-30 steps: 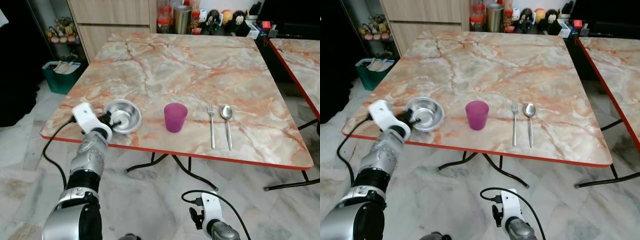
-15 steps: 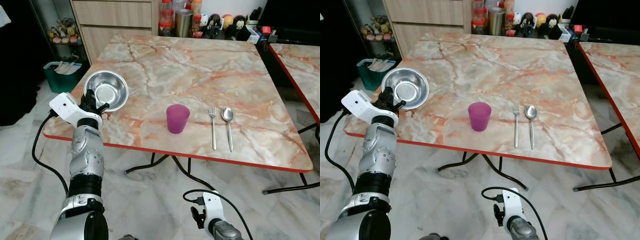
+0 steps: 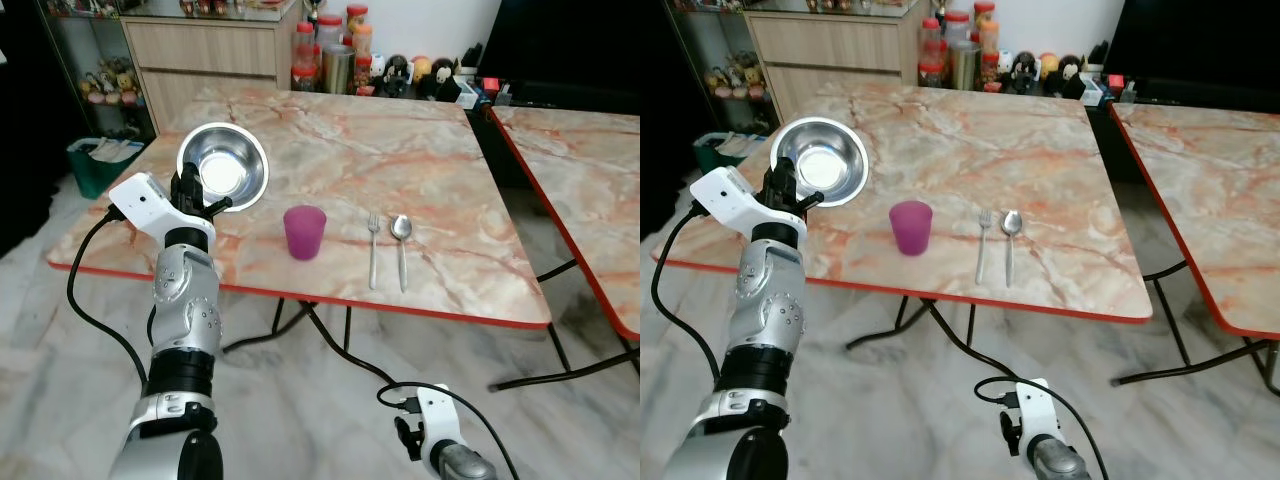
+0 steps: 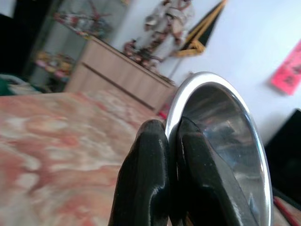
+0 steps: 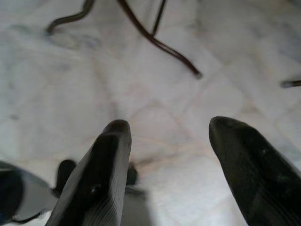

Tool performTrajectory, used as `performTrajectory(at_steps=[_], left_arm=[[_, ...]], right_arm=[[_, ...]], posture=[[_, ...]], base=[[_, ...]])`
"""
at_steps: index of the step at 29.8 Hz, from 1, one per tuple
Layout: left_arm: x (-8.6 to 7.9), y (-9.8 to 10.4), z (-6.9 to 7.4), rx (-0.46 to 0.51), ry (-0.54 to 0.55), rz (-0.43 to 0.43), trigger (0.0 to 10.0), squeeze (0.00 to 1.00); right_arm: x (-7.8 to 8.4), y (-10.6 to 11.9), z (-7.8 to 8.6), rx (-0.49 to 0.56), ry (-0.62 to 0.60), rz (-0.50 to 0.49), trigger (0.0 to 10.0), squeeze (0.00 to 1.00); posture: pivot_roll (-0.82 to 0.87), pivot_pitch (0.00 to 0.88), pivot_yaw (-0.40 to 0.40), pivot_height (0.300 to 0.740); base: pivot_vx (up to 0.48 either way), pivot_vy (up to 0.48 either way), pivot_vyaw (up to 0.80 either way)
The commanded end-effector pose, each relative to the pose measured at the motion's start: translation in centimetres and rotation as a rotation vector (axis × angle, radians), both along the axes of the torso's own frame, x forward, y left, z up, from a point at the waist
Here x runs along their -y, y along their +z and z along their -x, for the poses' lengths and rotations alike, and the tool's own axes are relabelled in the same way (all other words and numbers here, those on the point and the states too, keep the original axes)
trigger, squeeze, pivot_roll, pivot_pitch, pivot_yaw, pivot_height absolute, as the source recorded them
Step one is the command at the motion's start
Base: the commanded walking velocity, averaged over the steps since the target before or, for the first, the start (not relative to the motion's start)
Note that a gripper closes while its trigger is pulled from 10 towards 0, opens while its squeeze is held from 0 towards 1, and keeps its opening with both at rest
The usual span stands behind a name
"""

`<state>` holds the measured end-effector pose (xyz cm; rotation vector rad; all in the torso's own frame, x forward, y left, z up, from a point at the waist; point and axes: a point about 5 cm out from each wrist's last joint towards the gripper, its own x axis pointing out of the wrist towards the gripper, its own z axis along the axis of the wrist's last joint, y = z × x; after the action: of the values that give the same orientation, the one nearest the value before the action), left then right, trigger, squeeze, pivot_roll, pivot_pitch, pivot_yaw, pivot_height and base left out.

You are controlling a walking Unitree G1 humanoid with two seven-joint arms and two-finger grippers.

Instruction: Setting the table

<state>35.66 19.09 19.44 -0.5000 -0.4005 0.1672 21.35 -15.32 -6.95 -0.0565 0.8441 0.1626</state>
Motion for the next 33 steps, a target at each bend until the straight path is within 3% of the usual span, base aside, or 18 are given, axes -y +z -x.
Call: performTrajectory(at_steps=[1, 15, 33], left_arm=[[0.7, 1.3, -0.1, 0.044, -0.006, -0.028, 10.0, 0.00], [1.0, 2.2, -0.1, 0.054, -0.002, -0.078, 10.0, 0.00], [2.4, 2.7, -0.2, 0.059, -0.044, -0.146, 10.0, 0.00]], right_arm=[[0.3, 0.0, -0.1, -0.004, -0.002, 0.006, 10.0, 0.00], [0.2, 0.3, -0.4, 0.021, 0.012, 0.030, 10.0, 0.00], [0.1, 0.2, -0.3, 0.018, -0.011, 0.019, 10.0, 0.00]], posture=[[0.11, 0.000, -0.031, 0.715], [0.10, 0.002, -0.026, 0.715], [0.10, 0.028, -0.014, 0.715]], base=[[0.000, -0.458, 0.00], [0.000, -0.435, 0.10], [0.249, -0.407, 0.04]])
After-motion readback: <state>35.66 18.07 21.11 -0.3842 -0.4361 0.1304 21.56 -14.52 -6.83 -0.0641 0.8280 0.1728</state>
